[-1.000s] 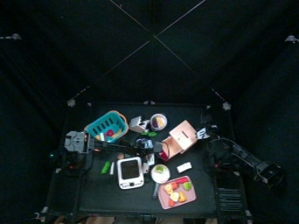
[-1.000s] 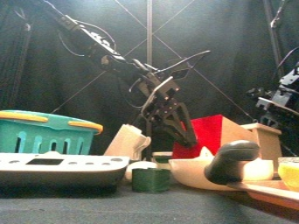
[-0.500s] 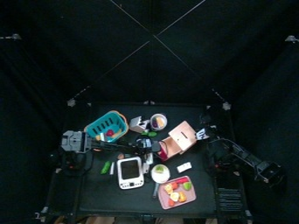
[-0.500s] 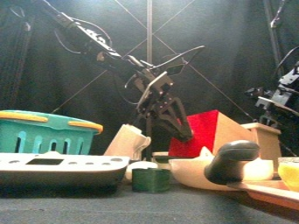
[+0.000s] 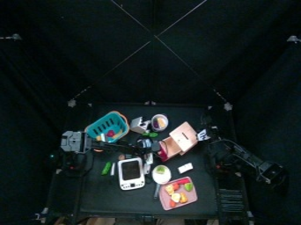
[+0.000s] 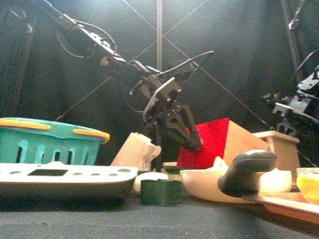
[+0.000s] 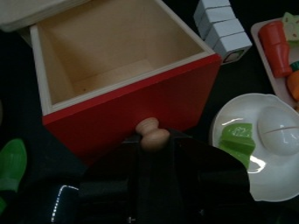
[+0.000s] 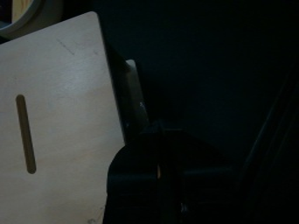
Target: Close drawer
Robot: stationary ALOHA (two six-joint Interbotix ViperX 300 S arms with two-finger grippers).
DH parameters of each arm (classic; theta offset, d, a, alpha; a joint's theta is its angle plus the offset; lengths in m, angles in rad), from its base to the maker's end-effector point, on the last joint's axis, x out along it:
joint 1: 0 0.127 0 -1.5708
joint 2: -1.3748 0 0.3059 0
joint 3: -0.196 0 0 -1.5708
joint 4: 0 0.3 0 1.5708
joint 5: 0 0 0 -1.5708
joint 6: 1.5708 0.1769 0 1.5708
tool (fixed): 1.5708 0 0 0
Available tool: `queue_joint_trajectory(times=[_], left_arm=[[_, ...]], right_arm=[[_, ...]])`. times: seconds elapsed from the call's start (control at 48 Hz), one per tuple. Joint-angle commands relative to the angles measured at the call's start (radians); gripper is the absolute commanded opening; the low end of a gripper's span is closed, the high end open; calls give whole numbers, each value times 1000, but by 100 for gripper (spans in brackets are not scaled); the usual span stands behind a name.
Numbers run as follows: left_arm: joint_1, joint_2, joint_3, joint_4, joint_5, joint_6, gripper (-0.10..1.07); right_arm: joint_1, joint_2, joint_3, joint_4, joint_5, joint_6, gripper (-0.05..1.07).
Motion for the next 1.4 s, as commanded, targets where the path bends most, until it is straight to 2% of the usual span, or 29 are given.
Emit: queue_joint_trajectory(times=[0.0,0.125,0.312,0.667,0.979,1.375], left_arm=[[8,-46,-14,-5,-43,3,47],[8,-49,-15,-3,-89,3,47],[14,-55,-12,-3,-106,5,47],[38,-3,-20,9,-138,9,47],[34,37,-14,6,-107,9,47],[25,71,-21,-3,-18,9,47]], right_arm=[[9,3,-8,3,-3,-2,4],[11,3,-6,5,-3,-2,4],[28,3,-6,5,-3,-2,4],[67,3,-3,11,-3,-2,4],[74,15,-6,11,-3,0,4],[80,54,-11,11,-6,0,4]])
